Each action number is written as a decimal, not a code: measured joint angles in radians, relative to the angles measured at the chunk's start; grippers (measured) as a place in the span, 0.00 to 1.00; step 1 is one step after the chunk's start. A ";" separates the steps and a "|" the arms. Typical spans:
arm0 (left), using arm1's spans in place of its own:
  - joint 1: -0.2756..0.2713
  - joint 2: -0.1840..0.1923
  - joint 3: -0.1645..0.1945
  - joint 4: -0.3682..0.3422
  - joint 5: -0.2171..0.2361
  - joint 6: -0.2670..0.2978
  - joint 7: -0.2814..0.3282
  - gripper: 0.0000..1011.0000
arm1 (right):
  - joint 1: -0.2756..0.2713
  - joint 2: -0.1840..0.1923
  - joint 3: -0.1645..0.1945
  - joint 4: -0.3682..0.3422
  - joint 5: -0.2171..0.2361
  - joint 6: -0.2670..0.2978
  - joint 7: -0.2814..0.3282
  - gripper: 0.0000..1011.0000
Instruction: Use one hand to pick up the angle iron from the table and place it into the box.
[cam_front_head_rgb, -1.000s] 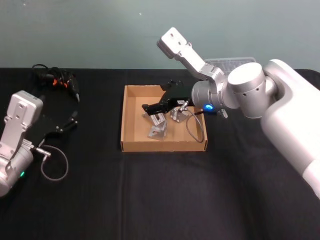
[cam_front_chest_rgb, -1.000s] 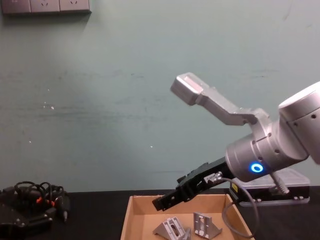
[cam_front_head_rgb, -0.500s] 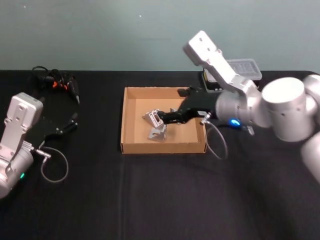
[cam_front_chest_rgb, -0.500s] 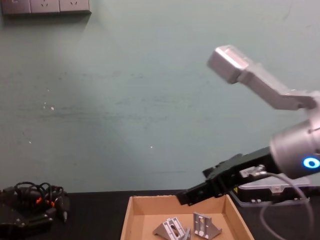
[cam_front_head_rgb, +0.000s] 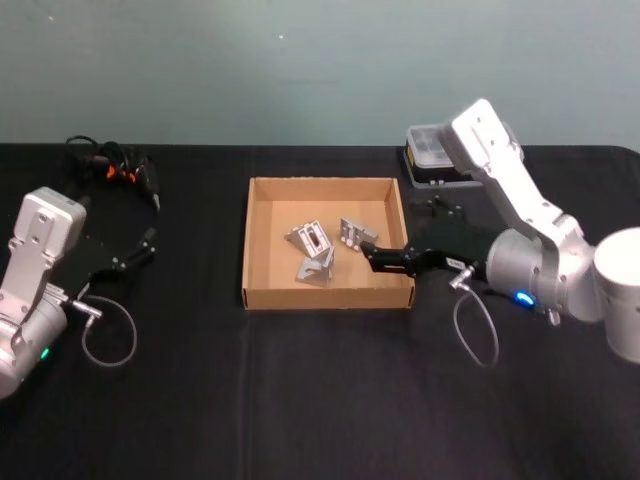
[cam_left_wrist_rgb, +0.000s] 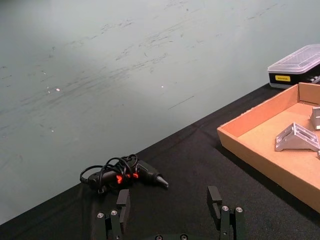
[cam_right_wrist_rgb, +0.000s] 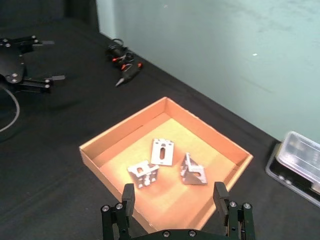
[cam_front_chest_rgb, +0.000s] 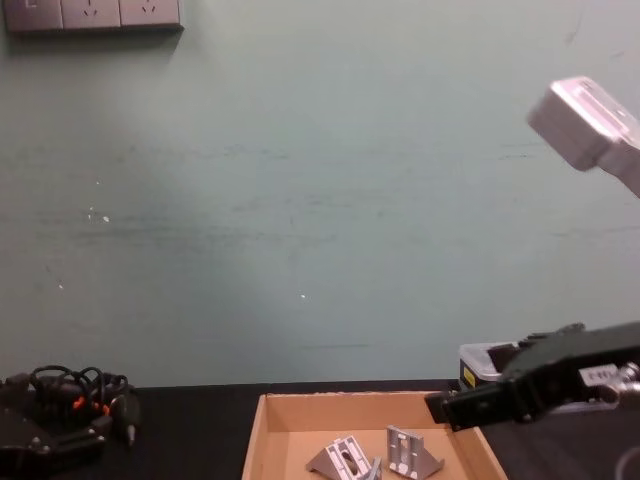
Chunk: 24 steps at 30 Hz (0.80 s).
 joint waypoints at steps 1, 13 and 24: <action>0.000 0.000 0.000 0.000 0.000 0.000 0.000 1.00 | -0.014 0.000 0.005 -0.005 -0.002 -0.012 -0.010 0.99; 0.000 0.000 0.000 0.000 0.000 0.000 0.000 1.00 | -0.147 -0.018 0.058 -0.005 -0.063 -0.233 -0.102 0.99; 0.000 0.000 0.000 0.000 0.000 0.000 0.000 1.00 | -0.141 -0.016 0.056 -0.008 -0.060 -0.219 -0.101 0.99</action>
